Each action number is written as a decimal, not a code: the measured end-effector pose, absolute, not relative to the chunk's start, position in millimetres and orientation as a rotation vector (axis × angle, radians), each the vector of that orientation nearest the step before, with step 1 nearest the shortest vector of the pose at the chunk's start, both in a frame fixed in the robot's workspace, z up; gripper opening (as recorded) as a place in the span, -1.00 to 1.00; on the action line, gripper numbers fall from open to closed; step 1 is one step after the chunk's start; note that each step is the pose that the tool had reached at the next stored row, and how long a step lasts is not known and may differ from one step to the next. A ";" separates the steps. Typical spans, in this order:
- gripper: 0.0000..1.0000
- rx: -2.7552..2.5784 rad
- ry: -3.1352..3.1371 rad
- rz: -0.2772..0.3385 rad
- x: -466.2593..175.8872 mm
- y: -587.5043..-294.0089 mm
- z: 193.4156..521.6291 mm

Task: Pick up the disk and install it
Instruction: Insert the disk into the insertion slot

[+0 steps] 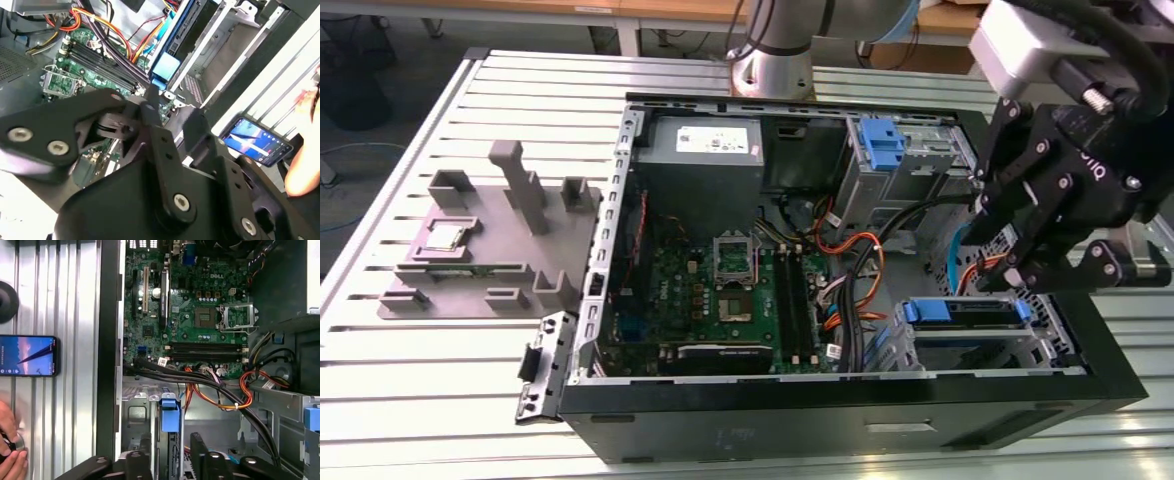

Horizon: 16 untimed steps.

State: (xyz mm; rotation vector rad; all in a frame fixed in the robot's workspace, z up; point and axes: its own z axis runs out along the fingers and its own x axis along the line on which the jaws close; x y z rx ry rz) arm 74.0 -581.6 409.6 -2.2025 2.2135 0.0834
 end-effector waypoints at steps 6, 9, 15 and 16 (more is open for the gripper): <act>-0.51 -2.202 2.213 0.083 74.0 -581.9 398.6; -0.75 -2.202 2.213 0.083 74.0 -581.9 393.0; -0.80 -2.203 2.213 0.083 74.0 -582.0 382.2; -0.80 -2.202 2.213 0.083 74.0 -582.0 380.4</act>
